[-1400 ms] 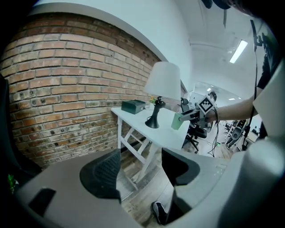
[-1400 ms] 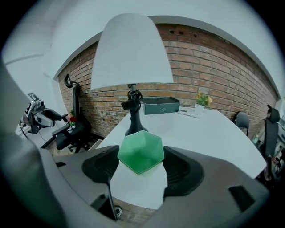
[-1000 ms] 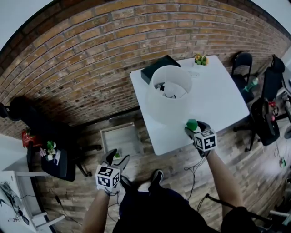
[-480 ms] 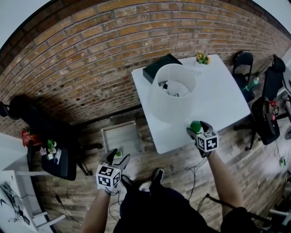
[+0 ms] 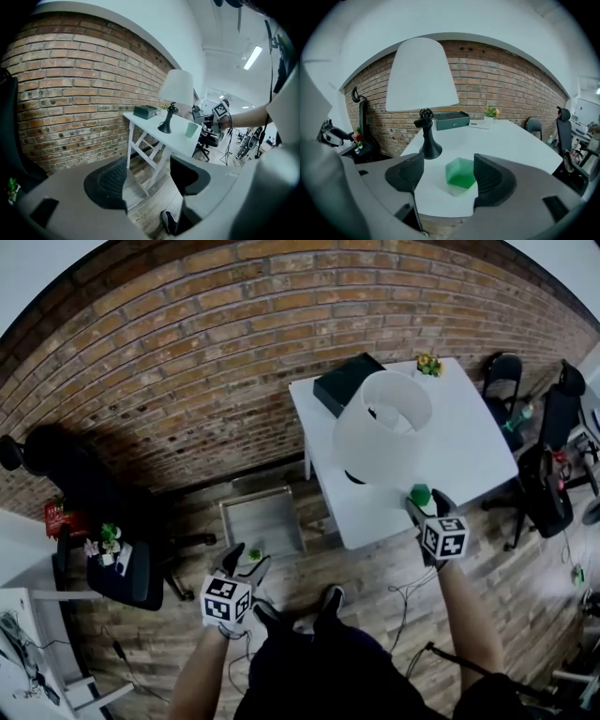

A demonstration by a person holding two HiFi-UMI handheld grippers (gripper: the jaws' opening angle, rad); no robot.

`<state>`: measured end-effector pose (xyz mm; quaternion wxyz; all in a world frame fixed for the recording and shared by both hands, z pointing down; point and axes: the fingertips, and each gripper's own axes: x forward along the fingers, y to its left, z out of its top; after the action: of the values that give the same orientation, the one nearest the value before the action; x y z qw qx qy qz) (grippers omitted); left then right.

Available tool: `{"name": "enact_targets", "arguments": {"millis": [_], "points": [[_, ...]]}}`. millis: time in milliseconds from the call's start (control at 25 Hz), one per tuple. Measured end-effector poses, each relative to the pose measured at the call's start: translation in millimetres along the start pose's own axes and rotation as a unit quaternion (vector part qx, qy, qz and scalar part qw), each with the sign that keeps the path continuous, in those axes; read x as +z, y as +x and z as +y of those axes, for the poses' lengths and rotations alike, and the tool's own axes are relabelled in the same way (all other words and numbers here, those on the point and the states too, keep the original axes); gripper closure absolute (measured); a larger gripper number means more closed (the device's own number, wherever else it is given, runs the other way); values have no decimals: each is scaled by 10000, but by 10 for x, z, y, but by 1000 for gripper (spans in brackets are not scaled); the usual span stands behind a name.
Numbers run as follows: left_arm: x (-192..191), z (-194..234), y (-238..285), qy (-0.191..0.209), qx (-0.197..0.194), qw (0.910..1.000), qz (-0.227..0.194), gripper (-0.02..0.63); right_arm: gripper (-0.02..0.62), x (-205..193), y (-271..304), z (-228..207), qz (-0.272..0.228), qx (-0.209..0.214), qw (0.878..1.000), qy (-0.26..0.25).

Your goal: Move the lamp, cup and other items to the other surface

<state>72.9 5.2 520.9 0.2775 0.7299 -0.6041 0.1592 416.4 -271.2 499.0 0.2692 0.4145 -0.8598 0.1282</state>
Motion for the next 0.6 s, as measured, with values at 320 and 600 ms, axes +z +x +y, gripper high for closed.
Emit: {"name": "enact_targets", "arguments": {"millis": [320,600], "points": [[-132,484,-534,-41,15,9999,-124,320,295,246,-212,783,-464,-285,9984,-138],[-412,981,-1032,-53,89,9999,-106,319,302,290,-95,1997,-532,213,9965,-615]]}}
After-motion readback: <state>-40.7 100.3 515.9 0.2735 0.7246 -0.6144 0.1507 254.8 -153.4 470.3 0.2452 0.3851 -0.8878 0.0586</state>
